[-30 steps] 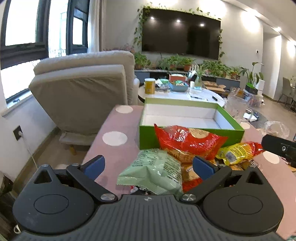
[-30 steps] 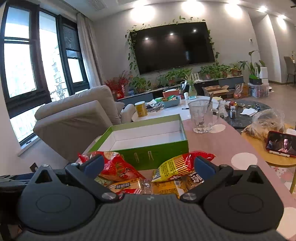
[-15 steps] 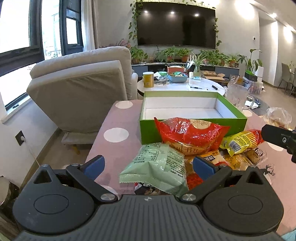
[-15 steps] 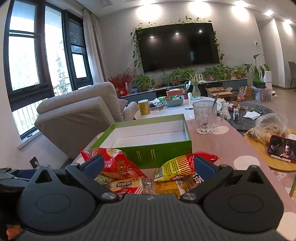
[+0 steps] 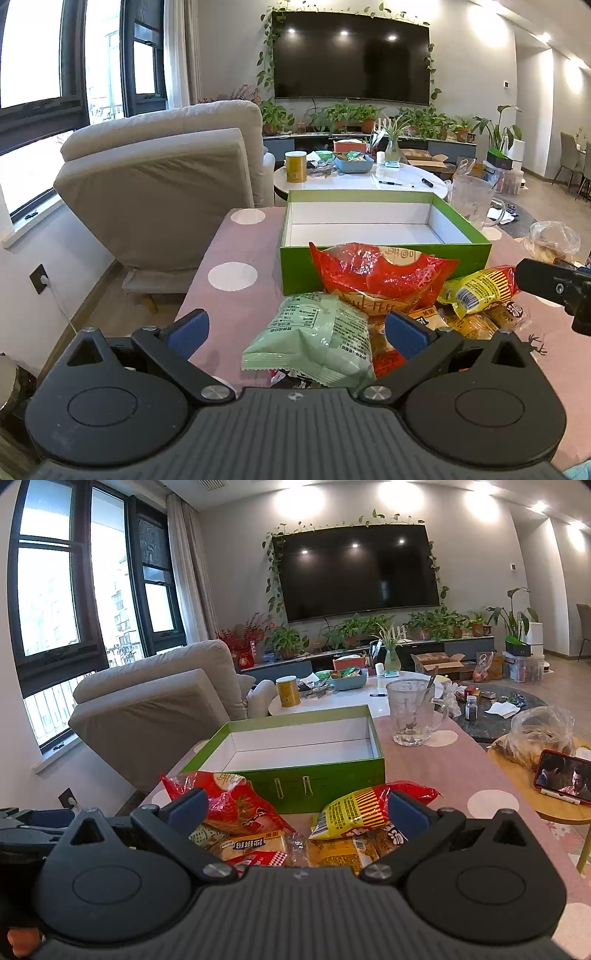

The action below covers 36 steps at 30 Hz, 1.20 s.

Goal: Organize snacks

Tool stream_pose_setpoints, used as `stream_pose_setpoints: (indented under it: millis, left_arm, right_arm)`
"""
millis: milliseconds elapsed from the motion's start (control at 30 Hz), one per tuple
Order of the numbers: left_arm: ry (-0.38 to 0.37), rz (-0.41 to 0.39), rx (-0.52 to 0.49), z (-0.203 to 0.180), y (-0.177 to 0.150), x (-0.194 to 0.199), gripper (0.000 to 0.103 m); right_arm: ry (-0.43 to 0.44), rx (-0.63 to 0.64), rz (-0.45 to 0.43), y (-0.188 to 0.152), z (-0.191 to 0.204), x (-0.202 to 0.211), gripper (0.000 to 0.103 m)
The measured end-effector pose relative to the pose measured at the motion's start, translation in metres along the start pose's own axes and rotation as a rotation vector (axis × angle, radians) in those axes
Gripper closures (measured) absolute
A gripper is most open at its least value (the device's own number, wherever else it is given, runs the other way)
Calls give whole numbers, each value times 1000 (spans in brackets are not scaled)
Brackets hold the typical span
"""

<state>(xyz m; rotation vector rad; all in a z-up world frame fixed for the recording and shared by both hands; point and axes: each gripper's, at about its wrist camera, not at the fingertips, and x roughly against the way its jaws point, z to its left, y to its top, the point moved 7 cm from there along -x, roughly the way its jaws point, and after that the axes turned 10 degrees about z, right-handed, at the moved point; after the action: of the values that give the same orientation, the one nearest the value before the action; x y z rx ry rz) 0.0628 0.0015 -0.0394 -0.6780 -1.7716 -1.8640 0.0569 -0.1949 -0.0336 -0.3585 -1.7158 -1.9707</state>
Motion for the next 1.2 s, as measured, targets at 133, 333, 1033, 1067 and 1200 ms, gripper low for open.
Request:
stream_pose_setpoints:
  millis: [133,333,1033,1067,1200]
  left_arm:
    - [4,7,1,0,-1,-1,1]
    - [4,6,1,1,-1,-2,1]
    - [10,2,9,3,-2,-7,1]
    - [9,3,10,4,-2,-7,1]
    - [8,6,13,5,-3,-9,1]
  right_arm:
    - [-3,-5,3,0,1,-1,26]
    - [4,-4,11,-2,1,-2,26]
    - [9,3,30,-6,2,-6,26]
    - [9,3,32,-7,1,-6,26]
    - [6,4,37,-7,3,-8,26]
